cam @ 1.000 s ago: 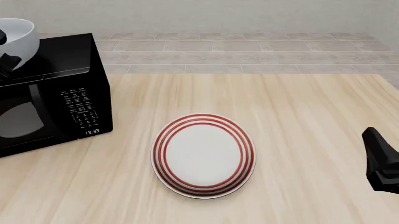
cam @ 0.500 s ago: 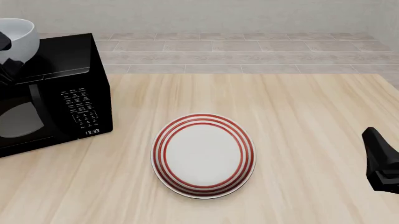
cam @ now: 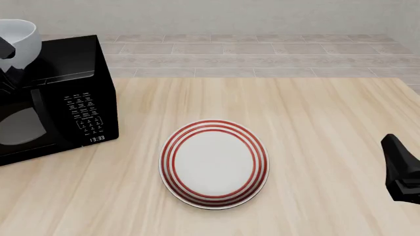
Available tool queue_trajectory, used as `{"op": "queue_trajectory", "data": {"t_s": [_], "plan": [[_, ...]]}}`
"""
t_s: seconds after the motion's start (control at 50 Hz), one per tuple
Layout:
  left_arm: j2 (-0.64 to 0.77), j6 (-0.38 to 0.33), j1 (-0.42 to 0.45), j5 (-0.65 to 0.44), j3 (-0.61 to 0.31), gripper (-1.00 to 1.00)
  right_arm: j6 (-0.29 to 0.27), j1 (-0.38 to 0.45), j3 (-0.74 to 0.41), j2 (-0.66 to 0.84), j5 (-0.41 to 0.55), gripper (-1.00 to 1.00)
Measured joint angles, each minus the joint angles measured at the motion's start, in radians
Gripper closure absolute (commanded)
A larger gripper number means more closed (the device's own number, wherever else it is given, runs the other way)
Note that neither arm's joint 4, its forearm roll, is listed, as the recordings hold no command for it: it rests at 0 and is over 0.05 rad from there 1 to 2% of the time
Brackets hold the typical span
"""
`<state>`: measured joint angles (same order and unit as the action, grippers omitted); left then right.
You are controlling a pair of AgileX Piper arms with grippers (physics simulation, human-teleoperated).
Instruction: Pick up the white bowl and put it on the plate.
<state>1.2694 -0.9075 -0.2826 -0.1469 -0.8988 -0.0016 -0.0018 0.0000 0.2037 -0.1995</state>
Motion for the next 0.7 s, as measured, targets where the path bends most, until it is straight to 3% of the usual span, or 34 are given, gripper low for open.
{"op": "queue_trajectory", "data": {"t_s": [0.24,0.26,0.7], "plan": [[0.013,-0.005,-0.005,0.016,0.000,-1.00,0.000,0.000,0.000,0.000,0.000,-1.00],[0.013,-0.005,-0.005,0.017,0.000,1.00,0.000,0.000,0.000,0.000,0.000,-1.00],[-0.016,-0.014,0.003,-0.014,0.007,1.00,0.000,0.000,0.000,0.000,0.000,-1.00]]}}
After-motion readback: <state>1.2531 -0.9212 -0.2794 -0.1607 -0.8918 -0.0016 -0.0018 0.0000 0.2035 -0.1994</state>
